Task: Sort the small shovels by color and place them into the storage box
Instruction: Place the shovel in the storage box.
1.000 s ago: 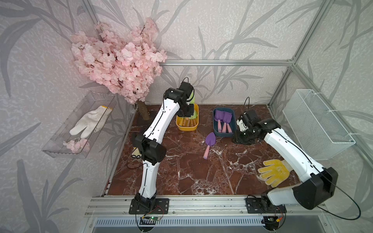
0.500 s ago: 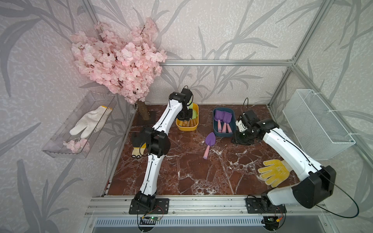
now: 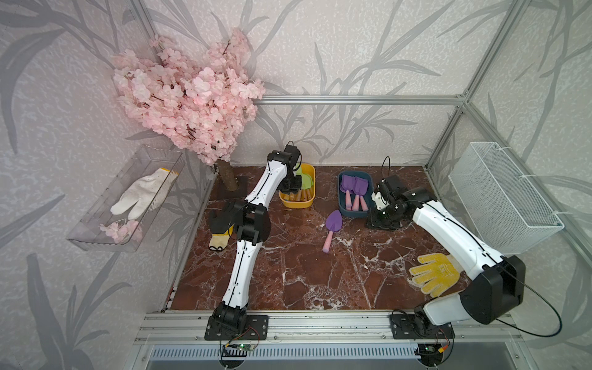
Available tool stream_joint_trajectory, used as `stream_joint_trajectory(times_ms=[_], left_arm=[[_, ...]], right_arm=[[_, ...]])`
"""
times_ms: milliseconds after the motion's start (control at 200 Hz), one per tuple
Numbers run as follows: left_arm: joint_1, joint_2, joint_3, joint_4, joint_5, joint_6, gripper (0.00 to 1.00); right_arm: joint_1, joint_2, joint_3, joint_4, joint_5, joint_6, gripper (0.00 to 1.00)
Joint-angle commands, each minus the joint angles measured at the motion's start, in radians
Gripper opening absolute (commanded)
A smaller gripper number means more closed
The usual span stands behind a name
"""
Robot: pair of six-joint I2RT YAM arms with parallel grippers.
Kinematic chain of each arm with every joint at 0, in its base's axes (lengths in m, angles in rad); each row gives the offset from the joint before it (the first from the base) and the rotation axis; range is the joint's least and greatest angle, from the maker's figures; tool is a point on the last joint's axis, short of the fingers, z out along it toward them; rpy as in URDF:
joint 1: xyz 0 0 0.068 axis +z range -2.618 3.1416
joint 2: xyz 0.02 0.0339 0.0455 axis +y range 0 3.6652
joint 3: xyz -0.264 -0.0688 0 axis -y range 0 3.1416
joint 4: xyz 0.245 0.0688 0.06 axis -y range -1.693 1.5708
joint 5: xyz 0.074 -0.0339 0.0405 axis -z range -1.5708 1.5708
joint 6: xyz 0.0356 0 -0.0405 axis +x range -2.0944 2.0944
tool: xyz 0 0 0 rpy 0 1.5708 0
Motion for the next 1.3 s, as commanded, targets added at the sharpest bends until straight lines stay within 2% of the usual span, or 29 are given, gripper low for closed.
stream_joint_trajectory(times_ms=[0,670,950,1295], left_arm=[[0.013,0.022,0.048,0.017,0.008,0.015,0.05],[0.022,0.103,0.072,0.04,0.049,0.003,0.12],[0.024,0.108,0.072,0.047,0.056,0.0,0.13],[0.027,0.125,0.073,0.05,0.066,-0.005,0.18]], right_arm=[[0.007,0.012,0.007,0.007,-0.006,-0.007,0.47],[0.019,0.047,0.022,0.008,-0.003,-0.004,0.48],[0.021,0.053,0.027,0.009,-0.002,-0.004,0.47],[0.023,0.06,0.028,0.01,-0.002,-0.006,0.47]])
